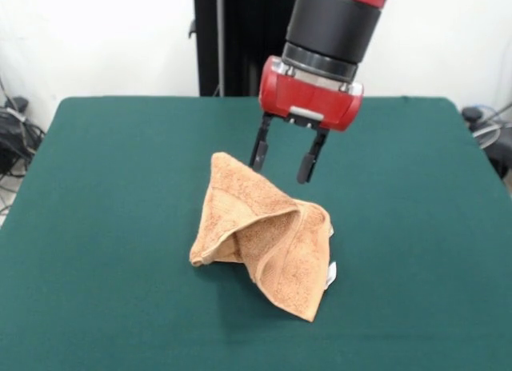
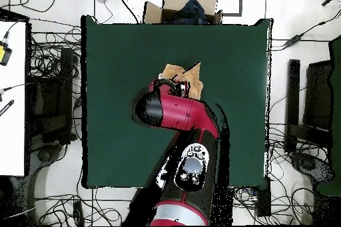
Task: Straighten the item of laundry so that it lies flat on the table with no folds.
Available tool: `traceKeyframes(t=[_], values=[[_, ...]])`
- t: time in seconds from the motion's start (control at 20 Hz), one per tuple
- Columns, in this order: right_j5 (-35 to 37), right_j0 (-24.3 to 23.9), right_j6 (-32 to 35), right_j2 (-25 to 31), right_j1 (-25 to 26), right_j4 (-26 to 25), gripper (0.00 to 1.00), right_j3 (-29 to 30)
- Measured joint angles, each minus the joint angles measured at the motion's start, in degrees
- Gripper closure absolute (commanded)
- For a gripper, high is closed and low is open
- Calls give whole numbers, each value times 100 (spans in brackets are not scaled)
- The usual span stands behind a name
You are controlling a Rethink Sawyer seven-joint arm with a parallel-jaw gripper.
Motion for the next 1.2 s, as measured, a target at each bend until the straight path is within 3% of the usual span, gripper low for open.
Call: traceKeyframes(t=[1.2], values=[[-1477, -250, 0, 47, 792, 4, 0, -3]])
